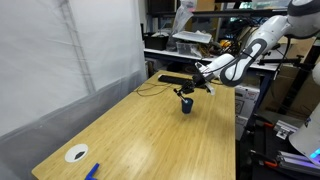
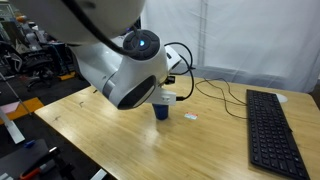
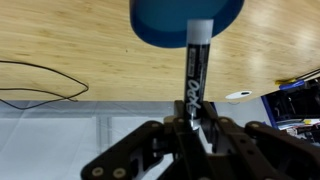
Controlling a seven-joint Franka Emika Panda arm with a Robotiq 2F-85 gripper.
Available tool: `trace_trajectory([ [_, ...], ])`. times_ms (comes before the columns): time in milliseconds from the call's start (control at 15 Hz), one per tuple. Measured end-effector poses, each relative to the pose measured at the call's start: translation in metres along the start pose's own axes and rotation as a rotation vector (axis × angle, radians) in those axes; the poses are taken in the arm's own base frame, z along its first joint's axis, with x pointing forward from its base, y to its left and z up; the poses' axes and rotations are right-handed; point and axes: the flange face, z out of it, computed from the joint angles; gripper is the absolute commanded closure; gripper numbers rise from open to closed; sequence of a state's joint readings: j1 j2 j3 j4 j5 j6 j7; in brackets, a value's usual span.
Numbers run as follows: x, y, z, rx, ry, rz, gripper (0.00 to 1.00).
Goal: Put the marker in the cup
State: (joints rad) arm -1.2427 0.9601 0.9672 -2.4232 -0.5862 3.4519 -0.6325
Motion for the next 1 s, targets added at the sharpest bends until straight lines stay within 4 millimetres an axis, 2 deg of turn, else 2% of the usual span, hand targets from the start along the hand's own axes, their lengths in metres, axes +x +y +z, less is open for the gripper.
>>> trace_trajectory([
  [333, -0.009, 0.012, 0.001, -0.017, -0.003, 0.013, 0.95],
  [867, -0.013, 0.006, 0.008, -0.003, -0.014, 0.014, 0.95],
  [933, -0.013, 0.005, 0.009, 0.000, -0.015, 0.012, 0.73],
  [1000, -0.013, 0.004, 0.010, 0.002, -0.016, 0.012, 0.55],
])
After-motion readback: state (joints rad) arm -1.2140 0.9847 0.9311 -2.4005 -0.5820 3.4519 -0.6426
